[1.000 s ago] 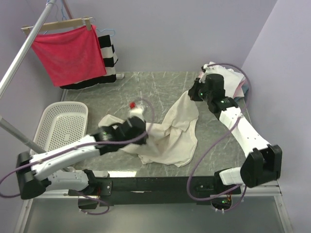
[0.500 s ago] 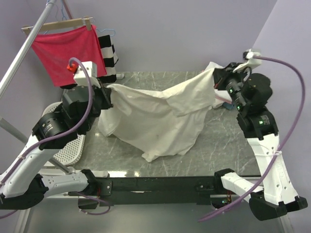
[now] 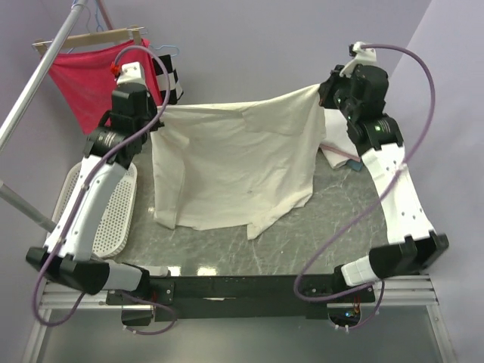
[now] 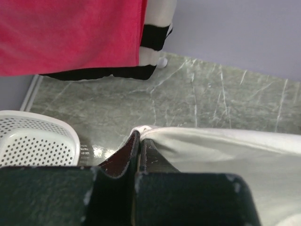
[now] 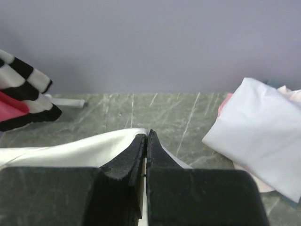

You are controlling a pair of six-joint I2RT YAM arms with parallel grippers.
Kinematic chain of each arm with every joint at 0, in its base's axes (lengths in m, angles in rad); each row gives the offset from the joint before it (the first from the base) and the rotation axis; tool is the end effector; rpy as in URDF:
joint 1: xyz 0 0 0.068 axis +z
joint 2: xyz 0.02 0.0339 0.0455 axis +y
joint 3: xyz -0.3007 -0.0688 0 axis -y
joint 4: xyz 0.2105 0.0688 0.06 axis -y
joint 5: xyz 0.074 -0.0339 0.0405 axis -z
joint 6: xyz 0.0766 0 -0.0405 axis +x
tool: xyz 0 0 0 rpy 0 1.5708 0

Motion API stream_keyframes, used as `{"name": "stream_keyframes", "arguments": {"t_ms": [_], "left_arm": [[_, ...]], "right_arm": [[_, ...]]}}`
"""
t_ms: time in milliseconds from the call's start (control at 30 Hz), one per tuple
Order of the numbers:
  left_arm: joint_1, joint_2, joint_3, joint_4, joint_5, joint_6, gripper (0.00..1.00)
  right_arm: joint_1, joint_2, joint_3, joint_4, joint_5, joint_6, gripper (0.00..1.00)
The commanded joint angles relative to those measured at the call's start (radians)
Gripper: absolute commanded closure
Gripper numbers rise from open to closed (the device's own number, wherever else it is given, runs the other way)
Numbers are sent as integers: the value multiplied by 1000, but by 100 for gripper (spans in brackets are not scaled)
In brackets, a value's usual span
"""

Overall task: Fold and stack the t-shirts
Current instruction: Flatten the tshirt out

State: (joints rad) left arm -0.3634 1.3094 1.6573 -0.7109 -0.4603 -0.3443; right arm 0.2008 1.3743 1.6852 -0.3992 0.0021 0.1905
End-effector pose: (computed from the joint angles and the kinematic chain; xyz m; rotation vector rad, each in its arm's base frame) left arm 0.2486 -0.0581 0.4815 -0.2845 1.8732 -0.0360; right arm 0.2875 0.0584 0.5167 -0.0070 1.6674 0.2950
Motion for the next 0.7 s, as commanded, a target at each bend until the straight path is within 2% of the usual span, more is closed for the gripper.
{"name": "stream_keyframes", "arguments": {"t_ms": [0,133,200,300,367,400,433,467,533,600,667], "left_arm": [[119,104,110,96,210,36,99],[155,252,316,44,235,74,99],[159,304,358,31,232,80,99],[172,312,343,97,247,88,99],[205,338,402,123,277,85,99],[221,388,451,110,305,85,99],[243,424,596,85,340,85,99],[251,459,669,27,350,87,99],[261,514,787,16,386,100,99],[262,473,748,97,440,108,99],[262,417,609,181,453,103,99]], "right_arm": [[-43,95,177,-6,-45,-19,100],[-63,215,318,-32,-76,-22,100],[-63,236,335,-29,-85,-23,100],[-66,252,318,19,-91,-22,100],[-83,307,391,10,-105,-2,100],[-84,339,457,-21,-123,4,100],[-86,409,601,-48,-131,7,100],[-86,437,661,-84,-132,7,100],[-87,486,749,-79,-146,4,100],[-95,490,748,-24,-151,4,100],[-100,480,740,-1,-171,7,100]]}}
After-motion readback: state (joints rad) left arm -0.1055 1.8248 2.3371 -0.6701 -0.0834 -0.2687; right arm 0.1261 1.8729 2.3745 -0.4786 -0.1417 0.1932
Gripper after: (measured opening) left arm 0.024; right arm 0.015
